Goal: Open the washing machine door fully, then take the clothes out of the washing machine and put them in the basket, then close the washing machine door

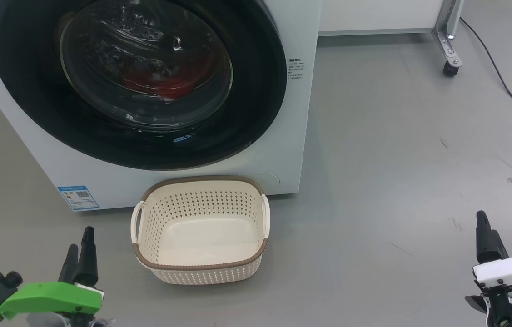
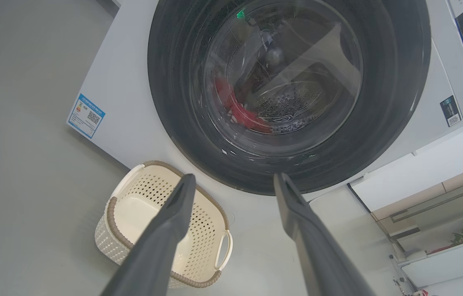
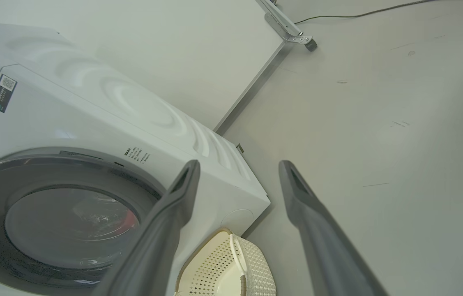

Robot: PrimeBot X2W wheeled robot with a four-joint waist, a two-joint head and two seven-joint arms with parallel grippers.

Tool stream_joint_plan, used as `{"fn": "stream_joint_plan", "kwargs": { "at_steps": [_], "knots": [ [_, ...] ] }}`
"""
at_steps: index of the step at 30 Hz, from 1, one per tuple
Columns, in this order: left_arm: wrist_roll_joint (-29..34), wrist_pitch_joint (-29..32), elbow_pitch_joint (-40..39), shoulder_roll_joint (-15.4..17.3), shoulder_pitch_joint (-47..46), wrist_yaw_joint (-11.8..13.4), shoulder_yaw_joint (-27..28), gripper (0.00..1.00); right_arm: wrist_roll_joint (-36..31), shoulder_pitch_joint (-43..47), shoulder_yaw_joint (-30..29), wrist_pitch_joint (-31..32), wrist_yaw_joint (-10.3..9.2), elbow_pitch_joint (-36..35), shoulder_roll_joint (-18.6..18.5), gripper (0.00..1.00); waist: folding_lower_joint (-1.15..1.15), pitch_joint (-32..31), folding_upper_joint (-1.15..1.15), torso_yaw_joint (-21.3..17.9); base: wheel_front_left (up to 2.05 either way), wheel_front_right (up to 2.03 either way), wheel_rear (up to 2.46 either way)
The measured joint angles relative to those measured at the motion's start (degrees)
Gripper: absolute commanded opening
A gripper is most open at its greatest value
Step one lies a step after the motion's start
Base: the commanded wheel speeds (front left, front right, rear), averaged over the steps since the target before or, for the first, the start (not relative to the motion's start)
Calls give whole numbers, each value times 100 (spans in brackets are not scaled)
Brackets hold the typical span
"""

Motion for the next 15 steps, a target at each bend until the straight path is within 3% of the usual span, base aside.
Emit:
{"fn": "stream_joint_plan", "kwargs": {
  "at_steps": [15],
  "knots": [
    [1847,-260,-226,109,-80,357,-226,100,-1796,-57,407,-261,-344,-188,-267,100,0,-28,0,18,0,0,0]
  ]
}}
